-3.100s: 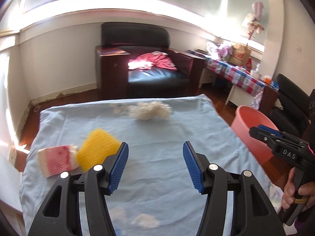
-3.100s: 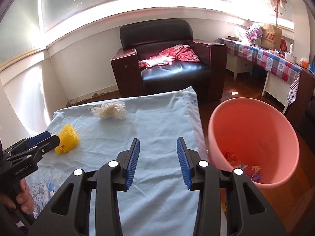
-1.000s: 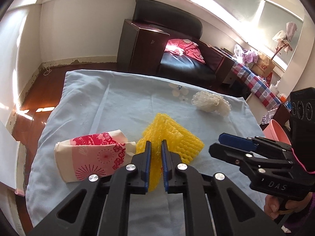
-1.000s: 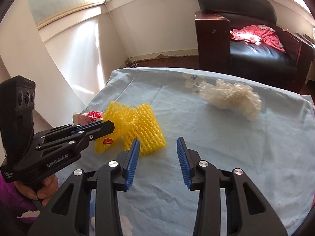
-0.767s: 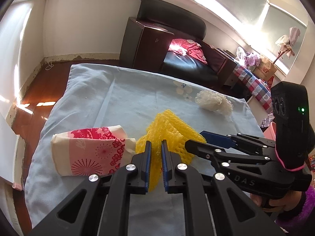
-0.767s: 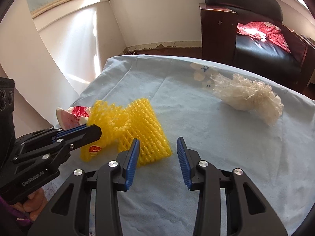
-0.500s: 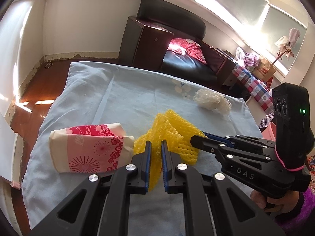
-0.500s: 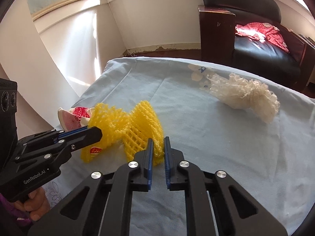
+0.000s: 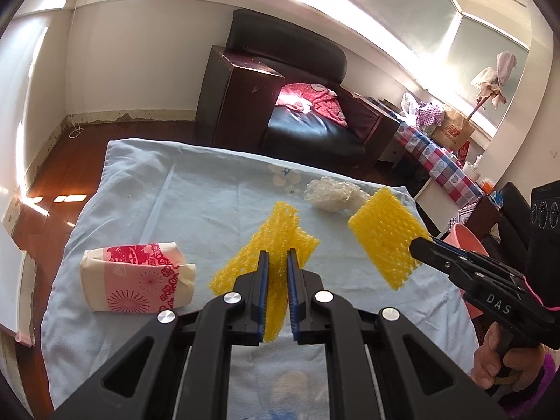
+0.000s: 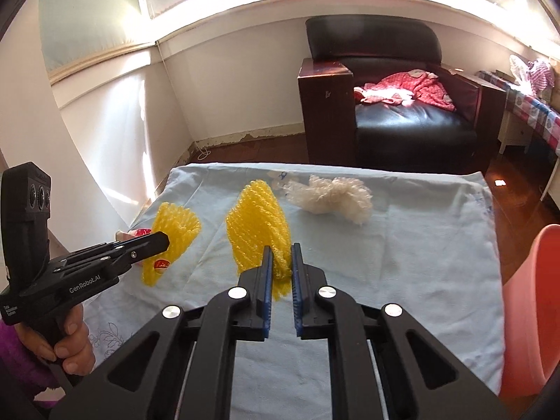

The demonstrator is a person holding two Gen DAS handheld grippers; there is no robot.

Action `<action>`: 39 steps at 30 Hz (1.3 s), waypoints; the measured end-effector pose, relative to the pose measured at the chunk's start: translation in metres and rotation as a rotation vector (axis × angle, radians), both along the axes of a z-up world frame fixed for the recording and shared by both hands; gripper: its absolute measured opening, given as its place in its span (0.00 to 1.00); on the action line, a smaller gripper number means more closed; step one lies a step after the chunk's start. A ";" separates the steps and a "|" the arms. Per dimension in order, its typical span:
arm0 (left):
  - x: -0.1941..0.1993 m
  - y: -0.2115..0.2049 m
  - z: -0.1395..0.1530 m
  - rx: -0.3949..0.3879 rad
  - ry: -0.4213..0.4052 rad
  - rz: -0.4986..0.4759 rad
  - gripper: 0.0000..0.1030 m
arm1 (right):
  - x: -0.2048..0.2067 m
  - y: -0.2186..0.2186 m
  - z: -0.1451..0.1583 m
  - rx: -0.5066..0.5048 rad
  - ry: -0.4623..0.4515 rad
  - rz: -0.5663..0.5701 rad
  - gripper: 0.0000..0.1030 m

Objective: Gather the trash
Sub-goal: 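Carry the yellow sleeve in the left gripper while the right gripper carries its sleeve to the bucket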

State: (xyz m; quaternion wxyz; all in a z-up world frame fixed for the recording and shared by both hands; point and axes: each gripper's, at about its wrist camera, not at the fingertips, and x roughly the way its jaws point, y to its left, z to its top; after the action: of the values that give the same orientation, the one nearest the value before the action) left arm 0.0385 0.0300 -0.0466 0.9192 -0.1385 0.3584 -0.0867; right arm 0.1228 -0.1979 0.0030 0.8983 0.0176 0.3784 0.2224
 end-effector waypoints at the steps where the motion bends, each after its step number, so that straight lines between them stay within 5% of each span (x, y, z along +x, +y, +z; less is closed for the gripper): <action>1: 0.000 -0.004 0.003 -0.001 -0.007 -0.005 0.09 | -0.004 -0.004 0.004 -0.006 -0.016 -0.012 0.10; 23: -0.001 -0.128 0.076 0.006 -0.188 -0.210 0.09 | -0.065 -0.172 0.063 0.015 -0.224 -0.432 0.10; 39: 0.000 -0.235 0.105 0.001 -0.268 -0.391 0.09 | -0.095 -0.254 0.063 -0.015 -0.270 -0.653 0.10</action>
State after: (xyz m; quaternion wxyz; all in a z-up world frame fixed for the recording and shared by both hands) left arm 0.0385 -0.2051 0.0580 0.9243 -0.0531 0.2532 -0.2804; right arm 0.0275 -0.4522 0.0665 0.9641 0.1016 0.2321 -0.0792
